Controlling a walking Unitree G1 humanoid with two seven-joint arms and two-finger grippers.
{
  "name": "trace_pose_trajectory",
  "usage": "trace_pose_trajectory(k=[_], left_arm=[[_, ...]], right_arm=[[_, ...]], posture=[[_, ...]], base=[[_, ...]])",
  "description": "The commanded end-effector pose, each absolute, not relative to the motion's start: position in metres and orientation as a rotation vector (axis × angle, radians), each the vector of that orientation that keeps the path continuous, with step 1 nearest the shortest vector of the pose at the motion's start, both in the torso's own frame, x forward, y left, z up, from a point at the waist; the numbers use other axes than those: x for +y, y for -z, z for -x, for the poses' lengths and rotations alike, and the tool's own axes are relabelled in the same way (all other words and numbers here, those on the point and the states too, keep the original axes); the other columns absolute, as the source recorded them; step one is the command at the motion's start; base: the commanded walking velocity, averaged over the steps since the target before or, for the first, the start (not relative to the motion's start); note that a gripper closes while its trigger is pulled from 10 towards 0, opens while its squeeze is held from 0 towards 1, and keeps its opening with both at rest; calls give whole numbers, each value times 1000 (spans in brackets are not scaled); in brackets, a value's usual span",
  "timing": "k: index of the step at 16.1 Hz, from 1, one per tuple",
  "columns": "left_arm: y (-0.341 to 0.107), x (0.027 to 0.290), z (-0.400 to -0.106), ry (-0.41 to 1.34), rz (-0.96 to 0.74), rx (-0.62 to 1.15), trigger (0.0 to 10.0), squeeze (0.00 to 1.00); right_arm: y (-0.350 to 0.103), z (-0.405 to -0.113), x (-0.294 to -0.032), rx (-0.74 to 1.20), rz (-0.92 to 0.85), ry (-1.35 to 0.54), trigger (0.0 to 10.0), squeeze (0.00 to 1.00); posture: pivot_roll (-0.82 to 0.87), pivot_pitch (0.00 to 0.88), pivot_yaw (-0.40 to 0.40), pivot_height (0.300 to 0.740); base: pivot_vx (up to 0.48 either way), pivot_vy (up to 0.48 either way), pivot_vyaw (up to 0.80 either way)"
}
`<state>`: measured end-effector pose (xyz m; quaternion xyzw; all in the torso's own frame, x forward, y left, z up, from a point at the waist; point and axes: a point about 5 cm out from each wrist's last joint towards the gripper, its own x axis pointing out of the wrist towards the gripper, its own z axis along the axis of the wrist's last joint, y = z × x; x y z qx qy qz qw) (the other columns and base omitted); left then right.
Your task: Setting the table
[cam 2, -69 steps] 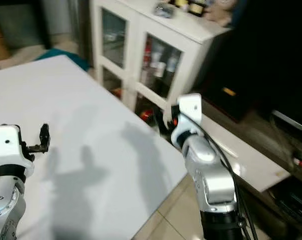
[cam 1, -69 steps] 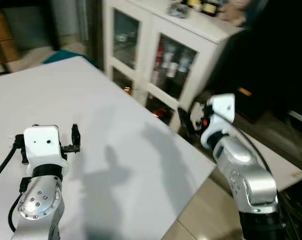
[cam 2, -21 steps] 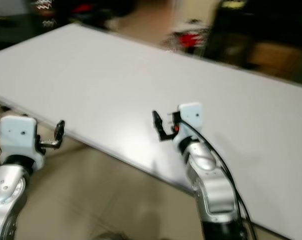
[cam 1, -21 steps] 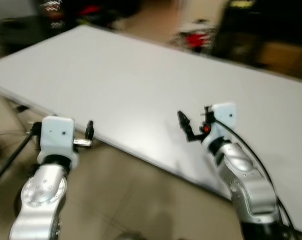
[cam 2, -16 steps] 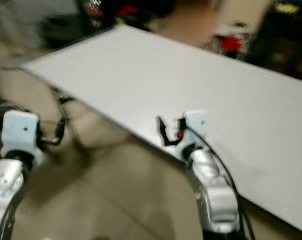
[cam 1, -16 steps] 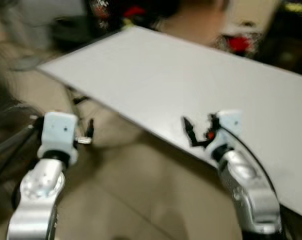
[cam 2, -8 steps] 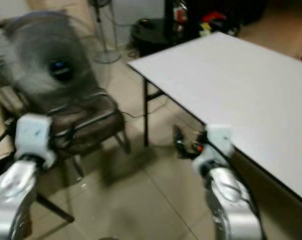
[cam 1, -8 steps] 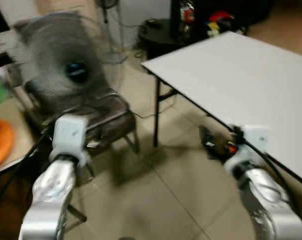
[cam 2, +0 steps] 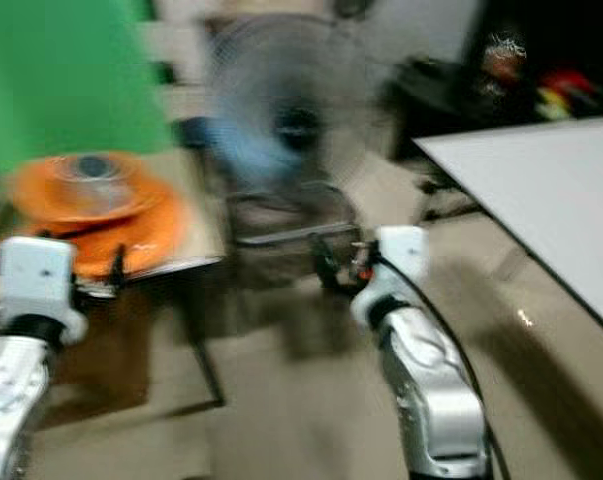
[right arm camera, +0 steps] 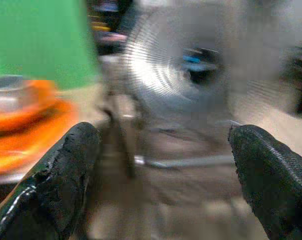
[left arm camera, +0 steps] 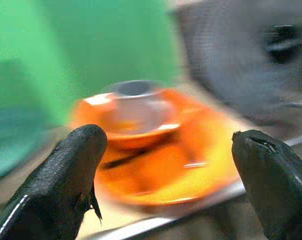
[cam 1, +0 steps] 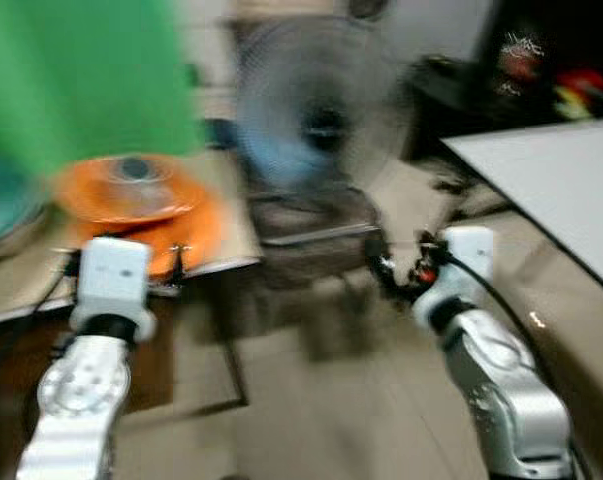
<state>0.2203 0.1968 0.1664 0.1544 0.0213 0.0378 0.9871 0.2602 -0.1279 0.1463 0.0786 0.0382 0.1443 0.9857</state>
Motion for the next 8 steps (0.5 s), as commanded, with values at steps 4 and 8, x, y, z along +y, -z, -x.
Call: trace_pose_trajectory(k=[4, 8], left_arm=[[-173, 188, -234, -53, -335, -13, 10000, 0], [-171, 183, -246, -63, -306, 1, 10000, 0]], right_arm=[[-144, -266, -134, 66, -178, -241, 10000, 1000], [-144, -266, -137, 58, -170, -205, 10000, 1000]], posture=[[145, 0, 17, 740], [124, 0, 32, 740]], base=[[0, 317, 800], [0, -480, 800]])
